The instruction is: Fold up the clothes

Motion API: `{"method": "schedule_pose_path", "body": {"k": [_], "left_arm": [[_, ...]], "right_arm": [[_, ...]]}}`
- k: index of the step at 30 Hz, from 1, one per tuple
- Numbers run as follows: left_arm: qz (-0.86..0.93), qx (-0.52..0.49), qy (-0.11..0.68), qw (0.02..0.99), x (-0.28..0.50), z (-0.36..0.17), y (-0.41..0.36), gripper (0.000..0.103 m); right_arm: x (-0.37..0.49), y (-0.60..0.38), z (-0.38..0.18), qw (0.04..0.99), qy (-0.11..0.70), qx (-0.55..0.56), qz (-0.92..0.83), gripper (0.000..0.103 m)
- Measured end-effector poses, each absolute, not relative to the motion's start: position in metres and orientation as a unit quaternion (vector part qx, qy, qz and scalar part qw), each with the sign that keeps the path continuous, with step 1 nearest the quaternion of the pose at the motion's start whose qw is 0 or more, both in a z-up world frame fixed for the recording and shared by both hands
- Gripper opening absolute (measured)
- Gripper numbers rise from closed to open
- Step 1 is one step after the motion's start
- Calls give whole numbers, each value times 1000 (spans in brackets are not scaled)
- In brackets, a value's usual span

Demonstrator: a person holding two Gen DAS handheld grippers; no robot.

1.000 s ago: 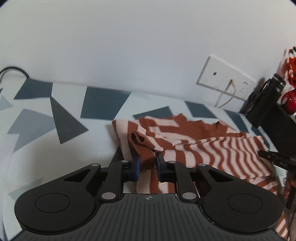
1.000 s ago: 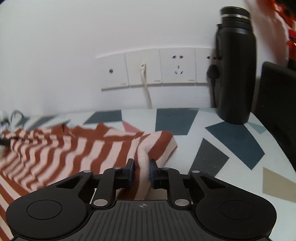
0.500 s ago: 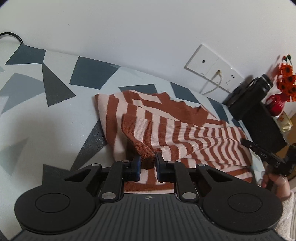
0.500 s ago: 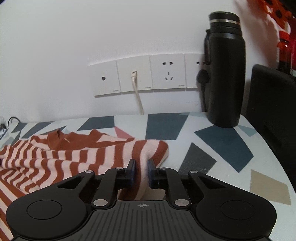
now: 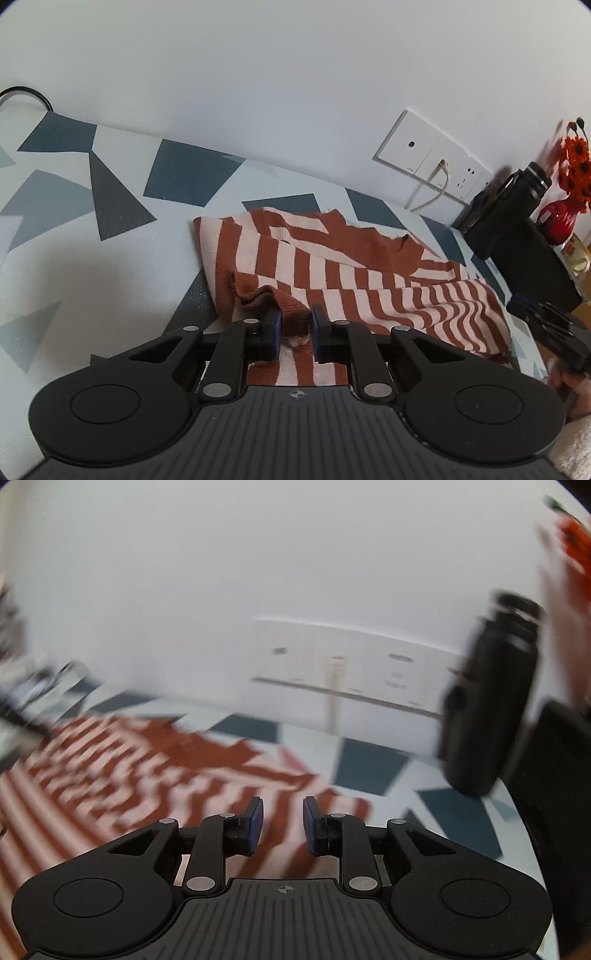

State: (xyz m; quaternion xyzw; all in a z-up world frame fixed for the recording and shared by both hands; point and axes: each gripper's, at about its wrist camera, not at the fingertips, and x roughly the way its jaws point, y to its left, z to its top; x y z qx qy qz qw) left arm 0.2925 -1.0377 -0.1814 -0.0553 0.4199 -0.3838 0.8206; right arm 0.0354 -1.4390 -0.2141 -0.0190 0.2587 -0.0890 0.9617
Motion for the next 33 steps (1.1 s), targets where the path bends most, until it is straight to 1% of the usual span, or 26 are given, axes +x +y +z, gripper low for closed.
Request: {"method": "schedule_pose_path", "body": {"k": [3,5,7,11,12,13,15,17,18,19,20,21,22,28,33], "left_arm": [[-379,-55,424,821,292,-184,-1035,16],[-375,-57,426,821,292,-185,-1034,16],[-373,-56,428,822,292,-186,-1033,16],[-372,-44,430,822,288,-183,-1035,16],[-372,-39,429,822,287,-183,-1036,16],[-374,-39,428,822,286,-183,-1035,16],[-375,-44,428,821,286,-183,-1033,16],[-374,-54,430,820,287,-185,-1031,16],[-373,-59,430,820,288,-185,-1031,16],[-372,-63,431,820,289,-185,-1030,16],[-372,-68,432,819,289,-186,-1030,16],[-372,-69,430,819,290,-185,-1030,16],[-373,-71,429,820,290,-184,-1030,16],[-384,-88,430,812,291,-180,-1027,16],[-388,-64,442,807,285,-187,-1027,16]], "right_arm": [[41,-1426,-219,955,286,-46,-54,22],[44,-1418,-223,950,302,-64,-39,24],[42,-1414,-225,947,311,-74,-26,33],[34,-1407,-224,947,312,-76,-16,38],[32,-1405,-226,945,316,-83,-18,41],[30,-1402,-229,943,320,-91,-20,43],[32,-1396,-238,933,336,-124,-30,42],[33,-1392,-245,930,336,-146,-37,40],[33,-1393,-246,930,336,-143,-37,35],[32,-1394,-244,930,336,-141,-42,20],[32,-1396,-243,931,335,-139,-47,14],[31,-1397,-242,931,334,-137,-52,11],[30,-1400,-239,934,327,-132,-55,6],[14,-1418,-217,951,287,-93,-68,3],[12,-1418,-225,934,339,-106,-39,4]]}}
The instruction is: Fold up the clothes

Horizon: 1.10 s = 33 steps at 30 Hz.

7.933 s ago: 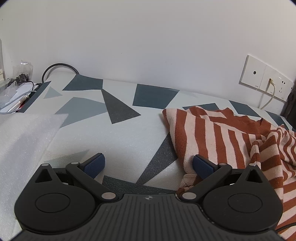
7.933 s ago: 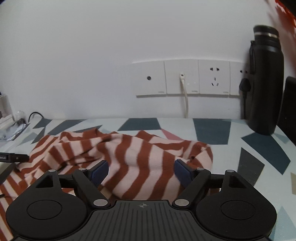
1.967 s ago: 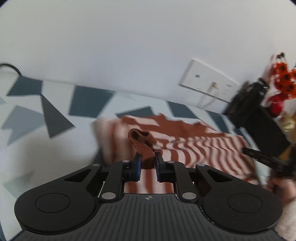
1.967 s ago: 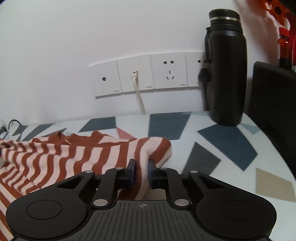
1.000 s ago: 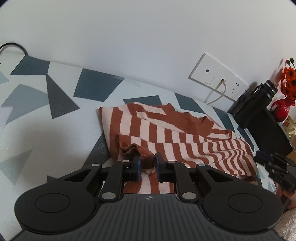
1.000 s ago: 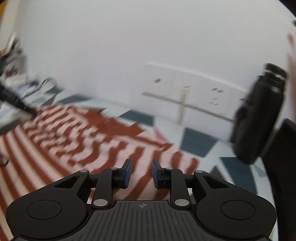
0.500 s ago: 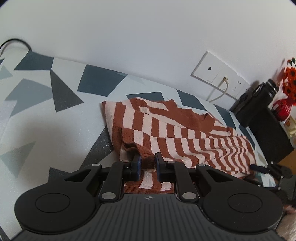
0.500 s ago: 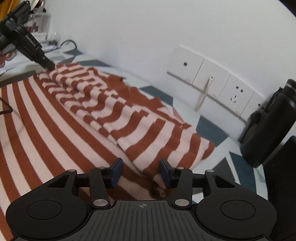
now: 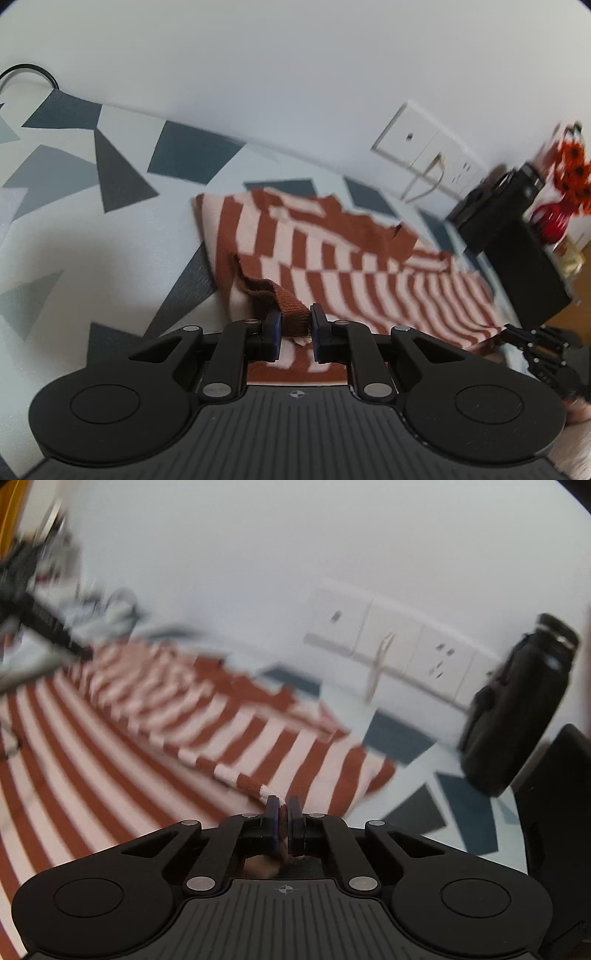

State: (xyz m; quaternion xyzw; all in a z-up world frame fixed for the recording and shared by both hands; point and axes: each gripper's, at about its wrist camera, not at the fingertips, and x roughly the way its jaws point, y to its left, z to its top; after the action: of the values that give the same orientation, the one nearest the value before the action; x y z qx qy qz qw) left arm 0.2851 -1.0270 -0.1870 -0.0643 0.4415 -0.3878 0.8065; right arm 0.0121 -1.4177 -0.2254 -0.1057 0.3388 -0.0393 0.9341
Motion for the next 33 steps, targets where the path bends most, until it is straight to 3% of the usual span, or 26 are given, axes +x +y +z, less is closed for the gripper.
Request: {"method": "schedule_pose_path", "body": {"k": [2,4,6,10,15,16,18,21,27,33], "left_arm": [[-388,-52,447,804,284,-190,-1028,18],[-389,-51,446,804,286,-190,-1028,26],[-391,-61,441,806,289,-186,-1026,41],[-388,-85,437,807,299,-181,-1027,42],[-367,-86,441,815,311,-190,-1035,40],[-365,-86,441,816,311,-192,-1035,36],[-360,-78,433,823,309,-192,-1035,18],[-354,-70,419,833,304,-190,-1032,10],[-347,-71,364,862,293,-180,-1026,7],[-343,-94,385,851,298,-192,-1032,8]], "right_arm": [[13,-1415,-228,930,350,-102,-39,12],[11,-1418,-221,936,342,-75,-16,30],[9,-1419,-212,946,319,-65,-7,33],[19,-1434,-193,961,272,-25,-31,46],[52,-1454,-196,959,263,2,-102,46],[57,-1460,-199,959,261,14,-111,46],[59,-1476,-209,958,248,63,-130,46],[58,-1499,-223,952,232,128,-152,43],[50,-1524,-238,946,216,196,-145,39],[71,-1513,-251,939,252,177,-150,40]]}}
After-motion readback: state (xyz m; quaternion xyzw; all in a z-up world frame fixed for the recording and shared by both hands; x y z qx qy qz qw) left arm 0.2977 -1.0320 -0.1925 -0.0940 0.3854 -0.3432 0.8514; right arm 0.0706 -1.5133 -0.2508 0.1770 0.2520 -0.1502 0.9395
